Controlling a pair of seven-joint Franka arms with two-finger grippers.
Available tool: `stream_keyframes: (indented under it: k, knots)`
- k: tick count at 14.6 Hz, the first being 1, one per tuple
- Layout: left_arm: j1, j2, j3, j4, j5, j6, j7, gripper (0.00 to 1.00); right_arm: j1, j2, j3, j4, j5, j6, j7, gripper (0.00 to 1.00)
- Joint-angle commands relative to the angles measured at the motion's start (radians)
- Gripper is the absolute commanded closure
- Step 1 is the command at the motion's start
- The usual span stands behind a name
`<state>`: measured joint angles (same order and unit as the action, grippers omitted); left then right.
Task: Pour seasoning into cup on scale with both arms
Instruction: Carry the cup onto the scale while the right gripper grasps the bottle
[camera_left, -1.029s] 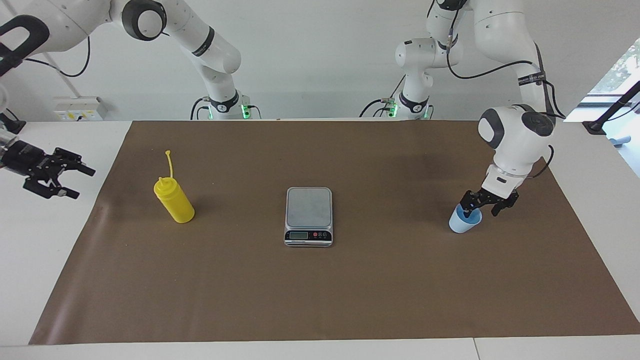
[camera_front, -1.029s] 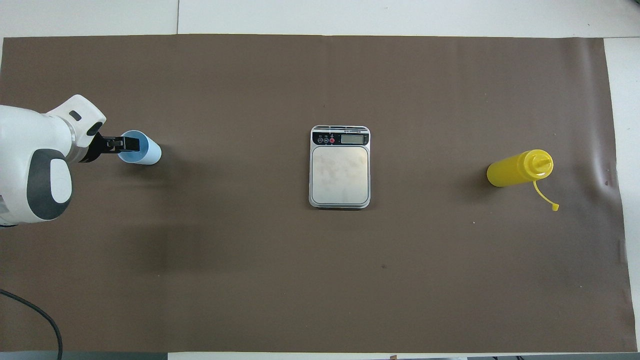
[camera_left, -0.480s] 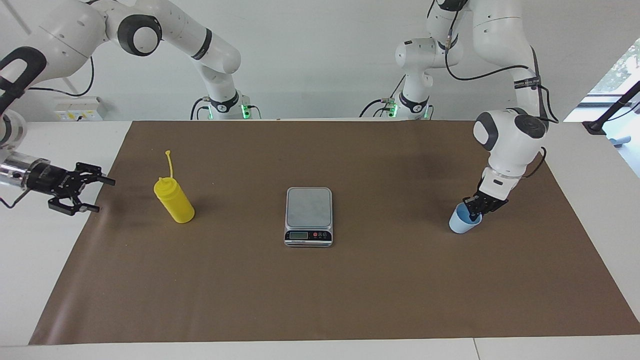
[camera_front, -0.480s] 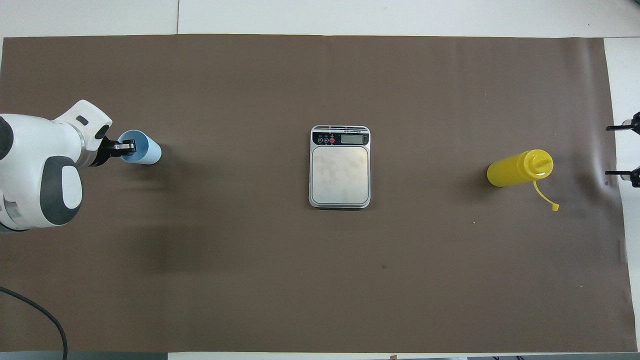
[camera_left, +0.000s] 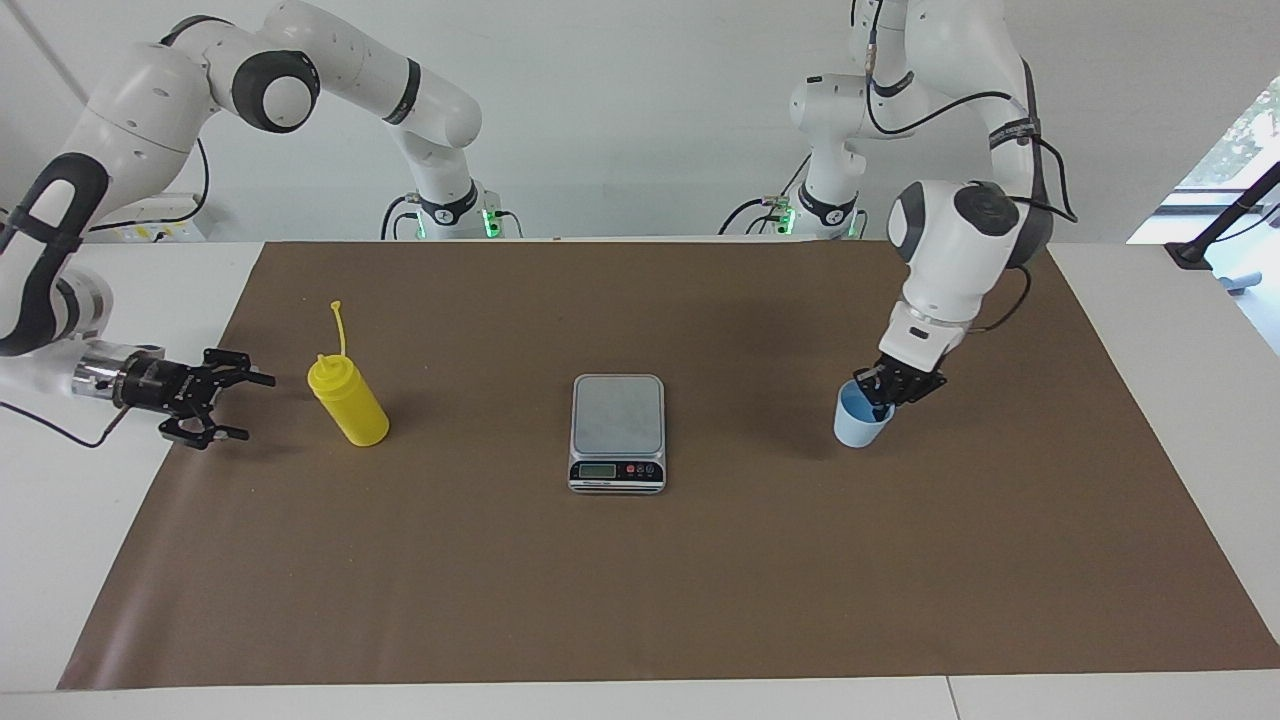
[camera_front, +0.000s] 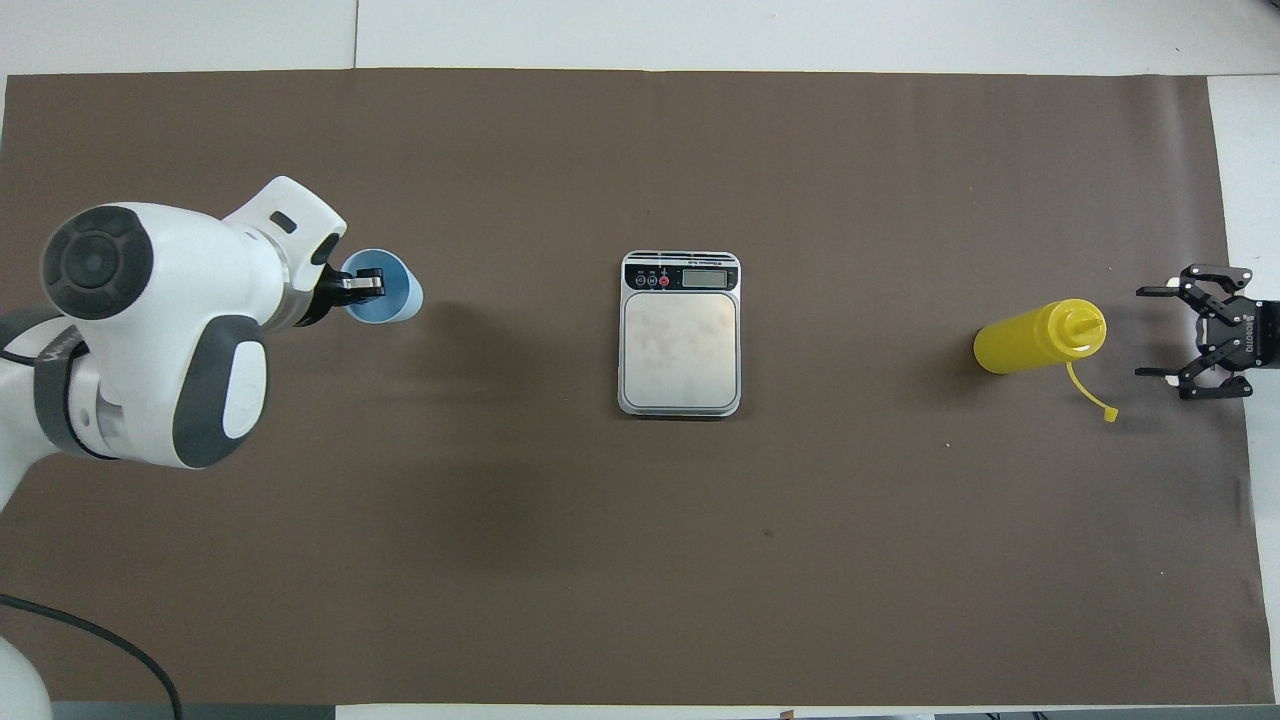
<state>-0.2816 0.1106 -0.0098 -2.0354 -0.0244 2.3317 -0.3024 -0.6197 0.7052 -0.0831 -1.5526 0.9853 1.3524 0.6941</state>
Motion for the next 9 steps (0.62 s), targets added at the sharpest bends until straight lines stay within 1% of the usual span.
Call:
stream_keyframes:
  k: [1, 2, 3, 4, 6, 7, 9]
  knots:
    - [-0.158, 0.009, 0.017, 0.023, 0.006, -0.037, -0.183, 1.0, 0.023, -0.061, 0.008, -0.133, 0.032, 0.043, -0.076, 0.0]
    - [-0.21, 0.015, 0.016, 0.03, 0.006, -0.034, -0.261, 1.0, 0.032, -0.07, 0.006, -0.153, 0.044, 0.045, -0.08, 0.0]
    - [-0.253, 0.041, 0.017, 0.059, 0.006, -0.038, -0.324, 1.0, 0.04, -0.075, 0.008, -0.171, 0.061, 0.047, -0.082, 0.0]
    - [-0.299, 0.076, 0.017, 0.104, 0.006, -0.041, -0.378, 1.0, 0.052, -0.085, 0.006, -0.181, 0.07, 0.053, -0.081, 0.0]
    - [-0.356, 0.135, 0.017, 0.188, 0.009, -0.08, -0.47, 1.0, 0.081, -0.111, 0.008, -0.225, 0.075, 0.109, -0.08, 0.0]
    - [-0.393, 0.183, 0.017, 0.243, 0.036, -0.109, -0.51, 1.0, 0.096, -0.119, 0.008, -0.251, 0.096, 0.137, -0.085, 0.0]
    - [-0.427, 0.282, 0.017, 0.37, 0.082, -0.141, -0.608, 1.0, 0.118, -0.127, 0.008, -0.276, 0.114, 0.171, -0.106, 0.0]
